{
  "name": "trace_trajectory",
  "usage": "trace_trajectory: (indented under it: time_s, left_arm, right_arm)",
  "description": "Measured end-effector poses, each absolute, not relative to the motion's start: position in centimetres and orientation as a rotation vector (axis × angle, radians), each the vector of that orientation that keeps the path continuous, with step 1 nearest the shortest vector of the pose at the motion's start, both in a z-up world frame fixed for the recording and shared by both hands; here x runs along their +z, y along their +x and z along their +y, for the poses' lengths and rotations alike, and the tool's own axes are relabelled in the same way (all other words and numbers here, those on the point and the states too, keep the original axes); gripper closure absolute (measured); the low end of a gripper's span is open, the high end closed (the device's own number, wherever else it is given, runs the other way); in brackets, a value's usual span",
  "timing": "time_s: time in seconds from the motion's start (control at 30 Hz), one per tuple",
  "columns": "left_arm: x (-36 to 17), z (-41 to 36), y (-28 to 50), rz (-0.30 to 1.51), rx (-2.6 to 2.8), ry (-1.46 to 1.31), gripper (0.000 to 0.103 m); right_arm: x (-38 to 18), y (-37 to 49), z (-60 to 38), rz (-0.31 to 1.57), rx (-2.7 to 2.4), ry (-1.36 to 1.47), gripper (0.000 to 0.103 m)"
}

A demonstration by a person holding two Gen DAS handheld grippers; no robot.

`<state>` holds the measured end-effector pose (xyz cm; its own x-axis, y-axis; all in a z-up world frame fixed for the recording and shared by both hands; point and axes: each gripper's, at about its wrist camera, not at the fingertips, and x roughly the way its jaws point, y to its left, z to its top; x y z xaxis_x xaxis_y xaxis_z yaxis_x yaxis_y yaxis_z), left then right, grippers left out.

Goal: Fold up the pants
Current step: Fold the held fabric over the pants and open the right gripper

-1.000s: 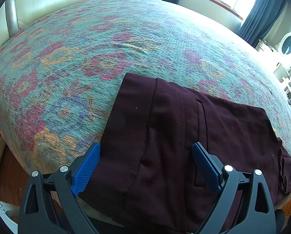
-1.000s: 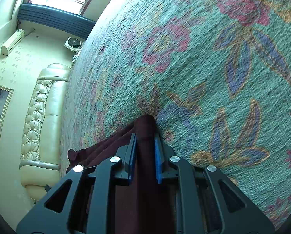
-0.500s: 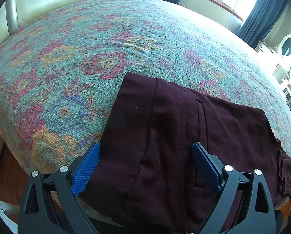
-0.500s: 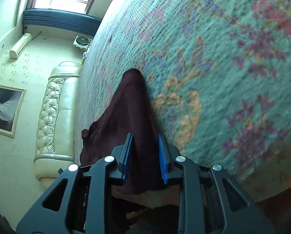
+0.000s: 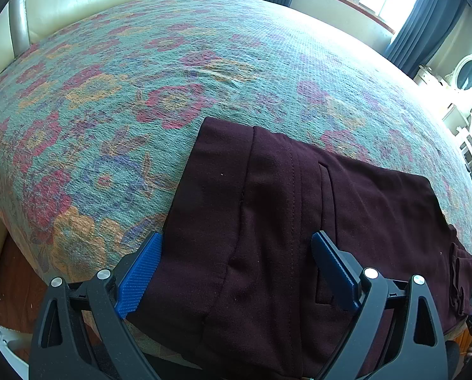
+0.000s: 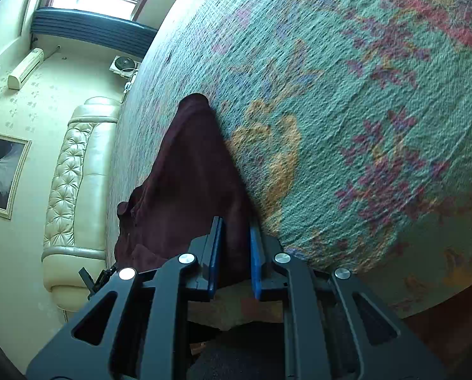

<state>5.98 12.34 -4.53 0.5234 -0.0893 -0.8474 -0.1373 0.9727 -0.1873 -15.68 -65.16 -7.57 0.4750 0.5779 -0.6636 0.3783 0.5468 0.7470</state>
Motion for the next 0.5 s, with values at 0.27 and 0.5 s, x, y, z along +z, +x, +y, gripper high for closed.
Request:
trace_trajectory:
  time_s: [0.27,0.5]
  left_arm:
    - [-4.6,12.4,6.0,1.022,0.027,-0.243,0.010]
    - [-4.6,12.5,6.0,1.023,0.024,-0.240,0.010]
  right_arm:
    - [-6.2,-16.2,-64.8,1.113,0.059,0.996,0.080]
    - [0.4,-14.0,-60.7,0.983,-0.057,0.810,0.063]
